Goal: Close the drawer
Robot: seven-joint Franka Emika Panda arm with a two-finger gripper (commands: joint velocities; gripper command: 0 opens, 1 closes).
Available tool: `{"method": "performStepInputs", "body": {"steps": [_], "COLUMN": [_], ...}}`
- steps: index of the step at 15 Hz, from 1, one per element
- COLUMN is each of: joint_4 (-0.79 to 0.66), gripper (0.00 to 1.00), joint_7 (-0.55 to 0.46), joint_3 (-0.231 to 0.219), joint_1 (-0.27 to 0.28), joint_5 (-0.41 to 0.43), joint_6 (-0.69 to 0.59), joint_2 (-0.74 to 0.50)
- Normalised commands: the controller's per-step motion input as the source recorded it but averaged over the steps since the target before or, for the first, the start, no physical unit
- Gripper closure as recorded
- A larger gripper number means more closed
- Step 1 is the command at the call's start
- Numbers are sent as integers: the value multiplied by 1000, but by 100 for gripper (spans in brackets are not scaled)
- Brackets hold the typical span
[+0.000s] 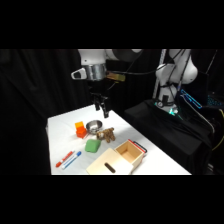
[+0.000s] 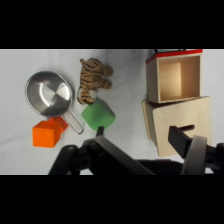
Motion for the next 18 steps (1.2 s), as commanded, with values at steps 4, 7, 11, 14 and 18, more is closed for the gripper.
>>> {"method": "performStepInputs", "body": {"steps": [4,7,11,14,18], "joint_4": [-97,-274,-374,-447,-469], "gripper": [0,0,0,0,0], "joint_7": [89,169,203,200,185], "joint_3": [26,37,36,42,53], "joint_1": [3,30,39,45,57], "joint_5": [-50,-81,-80,-72,-74], "joint_6": [68,164,182,184,238], "joint_2": [-56,-188,-324,-425,-409]}}
